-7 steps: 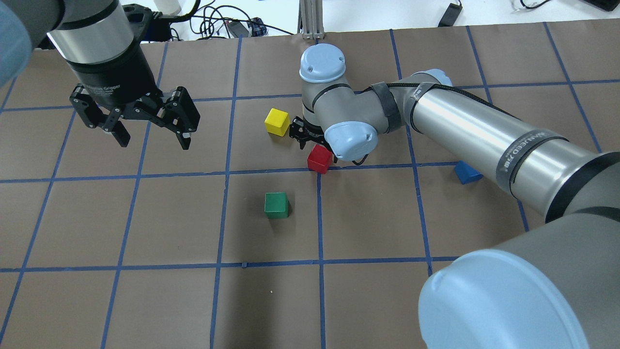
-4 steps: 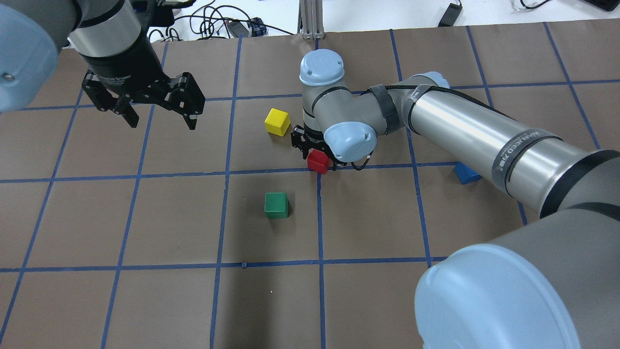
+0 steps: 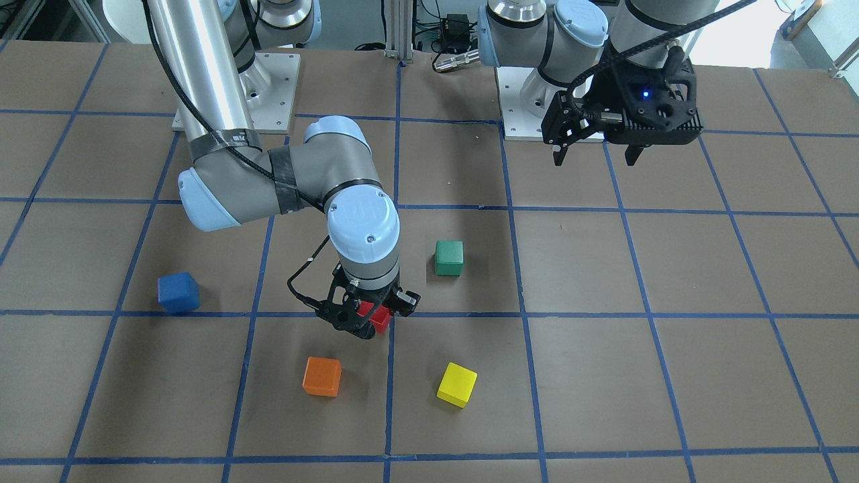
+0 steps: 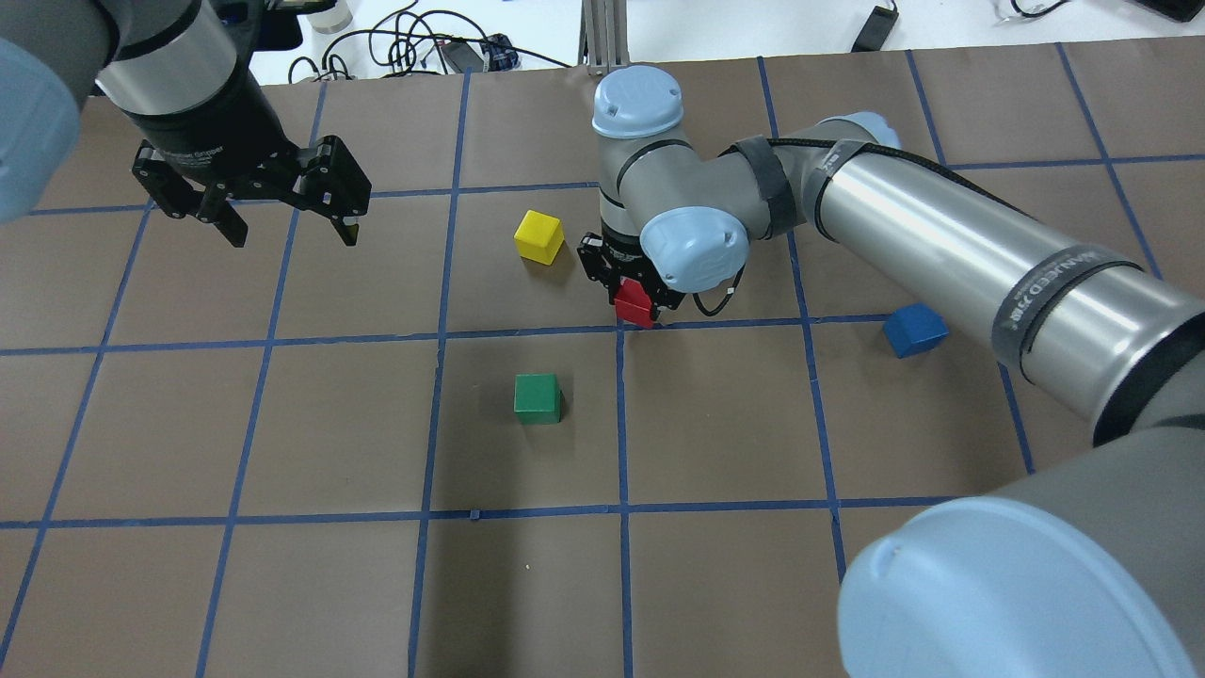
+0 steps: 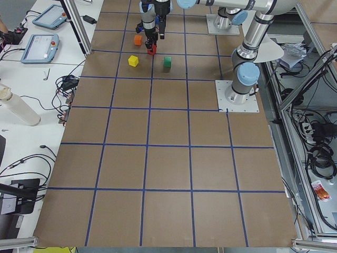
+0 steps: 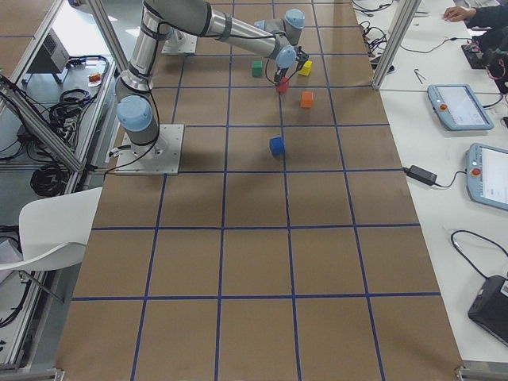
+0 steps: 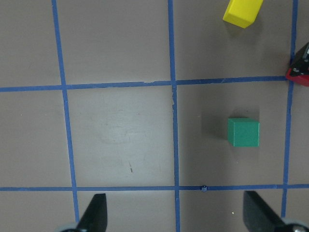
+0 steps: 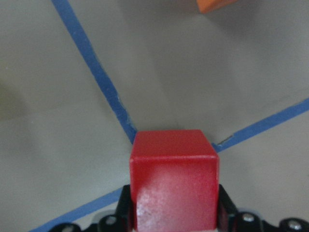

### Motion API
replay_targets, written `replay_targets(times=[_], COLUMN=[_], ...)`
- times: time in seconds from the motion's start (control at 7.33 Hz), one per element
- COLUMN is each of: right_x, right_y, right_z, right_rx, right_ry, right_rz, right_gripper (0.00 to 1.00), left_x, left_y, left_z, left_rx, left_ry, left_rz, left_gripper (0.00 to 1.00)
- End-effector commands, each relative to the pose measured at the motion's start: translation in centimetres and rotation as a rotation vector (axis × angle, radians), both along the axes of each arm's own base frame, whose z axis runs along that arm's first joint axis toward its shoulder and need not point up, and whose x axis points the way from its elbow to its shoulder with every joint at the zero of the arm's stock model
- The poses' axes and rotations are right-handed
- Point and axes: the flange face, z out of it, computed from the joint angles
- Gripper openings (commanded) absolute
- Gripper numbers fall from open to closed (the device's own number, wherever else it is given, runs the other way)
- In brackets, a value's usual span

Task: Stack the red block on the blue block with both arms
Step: 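Close the right gripper on the red cube and lift it, then carry the red cube with the right gripper above the blue cube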

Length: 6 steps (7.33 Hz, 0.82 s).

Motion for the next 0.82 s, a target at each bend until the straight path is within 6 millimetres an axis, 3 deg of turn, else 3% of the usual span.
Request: replay_targets(times=[0.0, 0.27, 0.68], right_x=[-6.2, -14.7, -27.4], right_y=[0.2, 0.4, 2.1], right_z=[6.2, 10.0, 9.3], right_rx=[0.021, 0.067, 0.078], right_ry=[0.055, 0.029, -0.018], right_rz=[0.055, 0.160, 0.383], right_gripper=[0.00, 0.00, 0.00], left_x=[-0.5, -1.0, -1.1], left_y=[-0.2, -0.2, -0.8], left_z=[-1.7, -1.9, -1.2], left_rx=[0.032, 0.036, -0.033], left_ry=[0.030, 0.085, 0.079], left_rz=[0.041, 0.037, 0.021], left_gripper=[1.00, 1.00, 1.00])
